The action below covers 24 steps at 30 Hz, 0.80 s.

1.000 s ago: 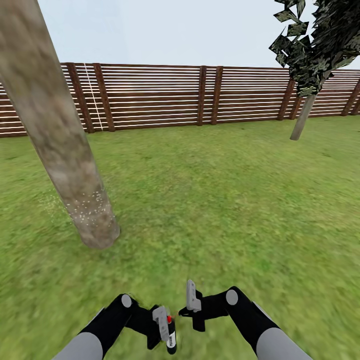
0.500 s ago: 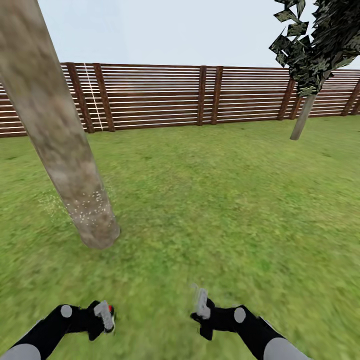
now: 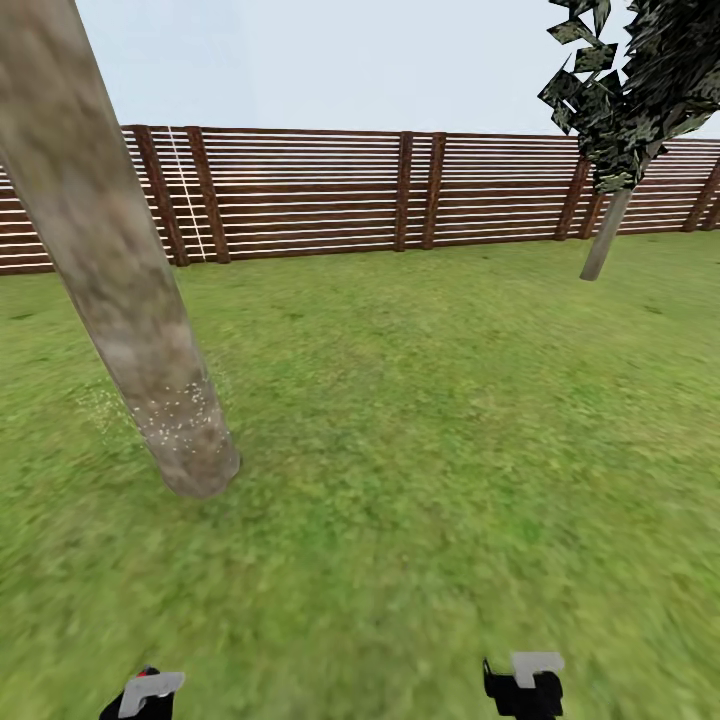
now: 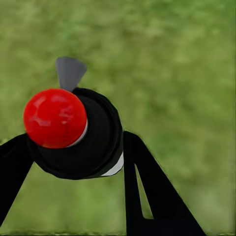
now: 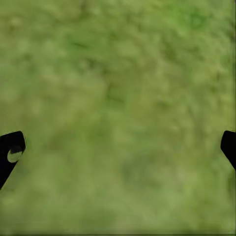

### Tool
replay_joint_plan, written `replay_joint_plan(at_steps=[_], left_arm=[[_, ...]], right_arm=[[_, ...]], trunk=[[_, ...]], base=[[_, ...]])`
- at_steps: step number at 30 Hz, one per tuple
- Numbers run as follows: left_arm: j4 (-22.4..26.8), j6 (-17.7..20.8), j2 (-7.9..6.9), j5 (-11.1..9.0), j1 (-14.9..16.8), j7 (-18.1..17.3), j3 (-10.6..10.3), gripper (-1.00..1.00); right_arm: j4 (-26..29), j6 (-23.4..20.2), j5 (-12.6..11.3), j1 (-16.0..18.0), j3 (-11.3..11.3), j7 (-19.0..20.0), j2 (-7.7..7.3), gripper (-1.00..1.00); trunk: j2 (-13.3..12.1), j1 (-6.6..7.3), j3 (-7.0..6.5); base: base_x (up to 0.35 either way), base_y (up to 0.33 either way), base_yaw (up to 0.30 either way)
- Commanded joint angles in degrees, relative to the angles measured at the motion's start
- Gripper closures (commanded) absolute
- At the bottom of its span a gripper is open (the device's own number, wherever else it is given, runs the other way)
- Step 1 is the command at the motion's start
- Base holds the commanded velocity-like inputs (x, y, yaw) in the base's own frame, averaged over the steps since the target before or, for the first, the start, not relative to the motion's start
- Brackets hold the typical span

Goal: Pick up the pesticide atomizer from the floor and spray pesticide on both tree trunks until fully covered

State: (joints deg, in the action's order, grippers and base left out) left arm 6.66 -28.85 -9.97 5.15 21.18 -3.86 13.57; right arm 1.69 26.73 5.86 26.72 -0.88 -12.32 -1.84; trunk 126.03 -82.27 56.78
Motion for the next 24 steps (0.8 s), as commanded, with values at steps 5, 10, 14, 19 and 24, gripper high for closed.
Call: replay_joint_plan(at_steps=[5, 10, 14, 19, 24], left_arm=[[-0.1, -0.5, 0.04, -1.1, -0.7, -0.1, 0.5, 1.00], [-0.1, -0.5, -0.03, -2.8, -0.8, -0.2, 0.6, 1.00], [0.0, -0.5, -0.36, -3.2, -0.9, -0.2, 0.6, 1.00], [0.2, -0.6, -0.58, -3.5, -1.7, -0.2, 1.3, 1.00], [0.6, -2.1, -0.39, -3.5, -2.4, -0.2, 1.4, 1.00]], right_arm=[[-0.2, 0.2, 0.5, -0.3, -0.2, -0.2, 0.69, -1.00], [-0.2, 0.1, 0.5, -4.3, -0.2, -0.2, 0.84, -1.00], [-0.2, 0.1, 0.6, -5.8, -0.2, -0.2, 0.85, -1.00], [-0.2, 0.0, 0.6, -5.9, -0.2, -0.2, 0.87, -1.00], [-0.2, 0.1, 0.6, -5.9, -0.2, -0.2, 0.87, -1.00]], trunk=[[0.0, 0.01, 0.04], [0.0, 0.01, 0.04], [0.0, 0.01, 0.04], [0.0, 0.01, 0.04], [0.0, 0.01, 0.04]], base=[[0.000, 0.000, 0.000], [0.000, 0.000, 0.000], [0.000, 0.000, 0.000], [0.000, 0.000, 0.000], [0.000, 0.000, 0.000]])
